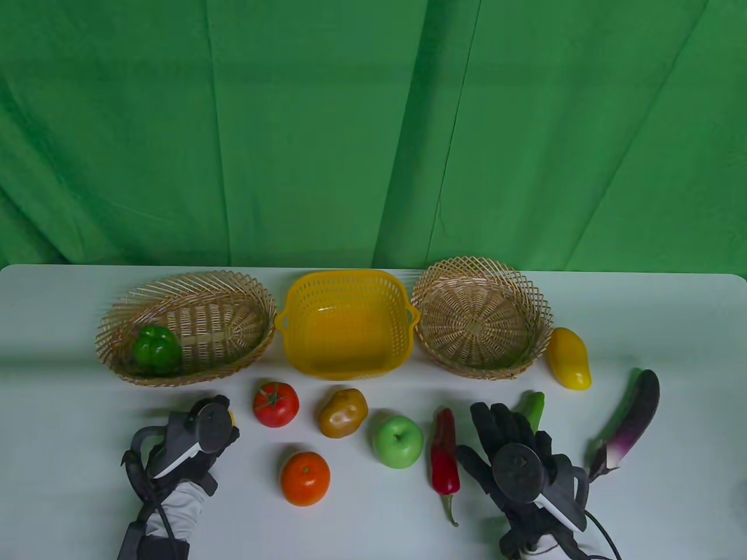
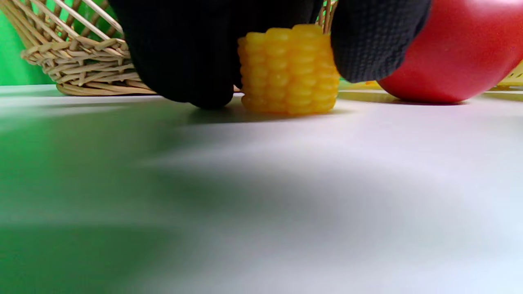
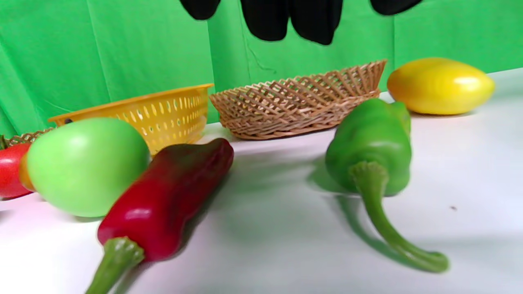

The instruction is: Place 10 objects into 3 containers, with green background

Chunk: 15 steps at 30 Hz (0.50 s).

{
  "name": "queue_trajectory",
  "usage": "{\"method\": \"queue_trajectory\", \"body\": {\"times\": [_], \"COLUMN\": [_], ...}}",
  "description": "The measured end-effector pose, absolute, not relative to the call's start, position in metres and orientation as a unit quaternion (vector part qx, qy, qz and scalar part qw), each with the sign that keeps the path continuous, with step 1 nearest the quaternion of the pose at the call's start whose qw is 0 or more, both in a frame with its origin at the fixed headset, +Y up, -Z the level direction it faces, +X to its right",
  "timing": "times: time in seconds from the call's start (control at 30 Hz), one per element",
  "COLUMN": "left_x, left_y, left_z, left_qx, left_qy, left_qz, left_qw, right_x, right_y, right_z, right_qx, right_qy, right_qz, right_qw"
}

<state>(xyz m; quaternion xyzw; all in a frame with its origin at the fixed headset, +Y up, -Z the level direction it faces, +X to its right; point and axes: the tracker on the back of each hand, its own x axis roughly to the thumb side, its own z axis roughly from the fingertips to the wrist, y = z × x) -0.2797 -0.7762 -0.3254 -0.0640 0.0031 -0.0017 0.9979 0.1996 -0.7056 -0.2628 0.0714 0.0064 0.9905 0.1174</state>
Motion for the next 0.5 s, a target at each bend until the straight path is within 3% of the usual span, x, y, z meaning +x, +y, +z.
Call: {"method": "queue_trajectory", "body": {"times": [0.5], "left_x": [-0.2839], "left_y": [-0.7693], "left_z": [-0.328], "left_qx": [-0.097], "left_qy": [-0.001], "left_qz": [0.045], "left_qw": [0.994], "right_x": [0.2046], "right_y": [-0.7021], "right_z": [-0.2629], "right_qx": [0.066], "right_qy": [0.001], "right_qz": [0.99], "right_qw": [0.128]}}
